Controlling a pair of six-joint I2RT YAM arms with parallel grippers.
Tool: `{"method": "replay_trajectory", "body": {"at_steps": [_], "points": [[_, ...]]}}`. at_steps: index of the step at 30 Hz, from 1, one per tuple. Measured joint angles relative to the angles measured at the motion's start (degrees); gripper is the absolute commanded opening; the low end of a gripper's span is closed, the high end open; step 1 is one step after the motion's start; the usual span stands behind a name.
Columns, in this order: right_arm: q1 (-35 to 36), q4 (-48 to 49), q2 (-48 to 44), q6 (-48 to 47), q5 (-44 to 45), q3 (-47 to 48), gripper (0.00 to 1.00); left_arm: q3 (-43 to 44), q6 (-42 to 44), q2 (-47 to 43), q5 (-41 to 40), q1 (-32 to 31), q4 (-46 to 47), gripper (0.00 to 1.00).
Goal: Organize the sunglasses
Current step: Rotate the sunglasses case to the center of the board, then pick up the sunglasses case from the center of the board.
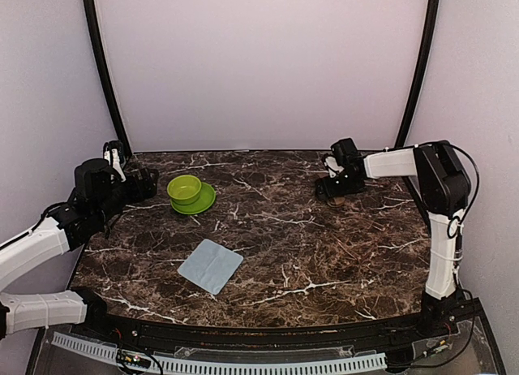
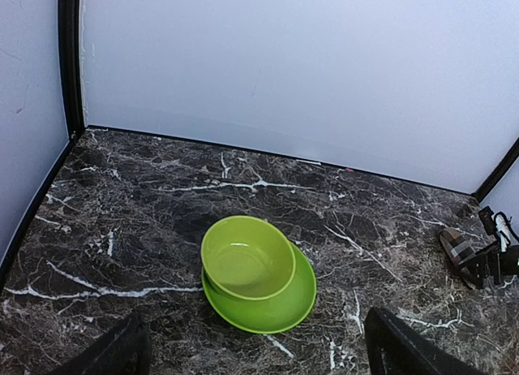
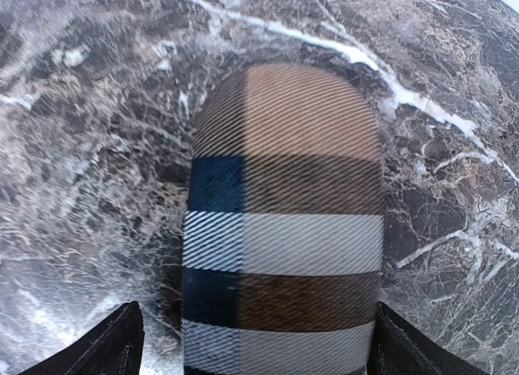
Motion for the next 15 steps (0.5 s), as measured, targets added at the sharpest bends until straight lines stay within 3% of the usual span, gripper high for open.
{"method": "replay_trajectory", "body": {"at_steps": [3, 11, 15], "points": [[1.0, -1.2, 1.2, -0.9, 4.0, 0.7, 0.85, 0.0, -0.1, 0.0, 0.0, 0.0, 0.0, 0.93], [2.2, -1.4, 1.5, -1.8, 8.8, 1.1, 0.5, -0.3, -0.4, 0.7, 0.5, 0.0, 0.1, 0.99], [3.3, -1.3, 0.0, -1.9, 9.1, -0.3, 0.4, -0.3, -0.2, 3.9, 2.9, -0.4, 0.2, 0.99]]}}
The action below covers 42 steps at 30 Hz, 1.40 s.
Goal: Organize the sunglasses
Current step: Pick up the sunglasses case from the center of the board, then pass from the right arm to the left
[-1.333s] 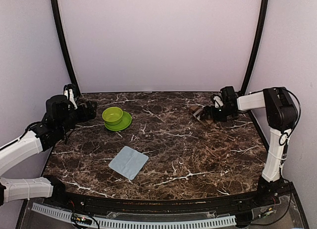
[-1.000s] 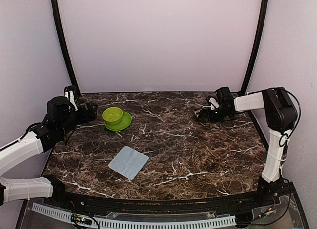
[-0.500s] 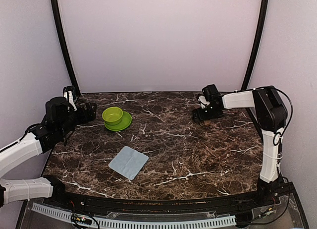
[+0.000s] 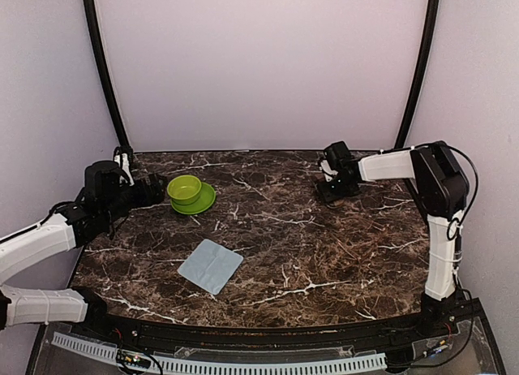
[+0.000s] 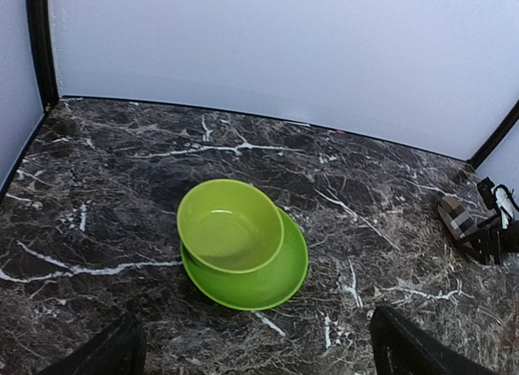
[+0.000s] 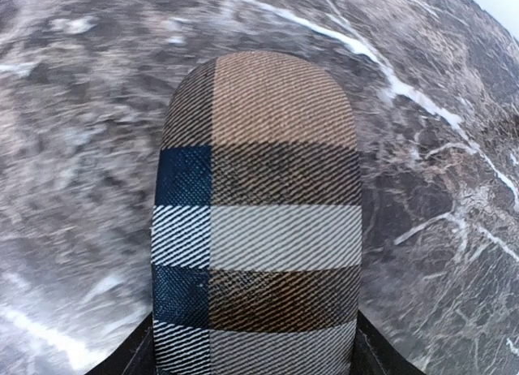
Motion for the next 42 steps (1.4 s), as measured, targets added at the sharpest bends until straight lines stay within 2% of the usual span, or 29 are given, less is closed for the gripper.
{"method": "replay_trajectory", "body": {"at_steps": [4, 9, 14, 20, 28, 42], "points": [[2.8, 0.6, -4.7, 0.3, -4.4, -3.2, 0.35, -0.1, 0.0, 3.4, 5.0, -1.7, 2.6, 0.99], [6.9, 4.4, -14.3, 3.2, -17.2, -6.9, 0.27, -2.6, -0.8, 6.1, 13.8, -4.7, 13.6, 0.95], [11.7, 9.9, -20.0, 6.3, -27.1, -7.5, 0.28, -4.7, -0.5, 11.1, 20.9, -7.9, 23.1, 0.94], [18.0, 14.9, -21.5, 8.8, -38.1, -10.1, 0.29, -4.7, 0.6, 16.1, 30.7, -10.6, 34.2, 0.92], [22.6, 21.1, -21.5, 11.3, -46.6, -10.7, 0.29, -4.7, 0.6, 19.9, 39.6, -13.8, 44.9, 0.94], [24.7, 25.7, -21.5, 13.0, -53.7, -11.0, 0.29, -4.7, -2.1, 24.1, 46.7, -13.9, 55.9, 0.93]]}}
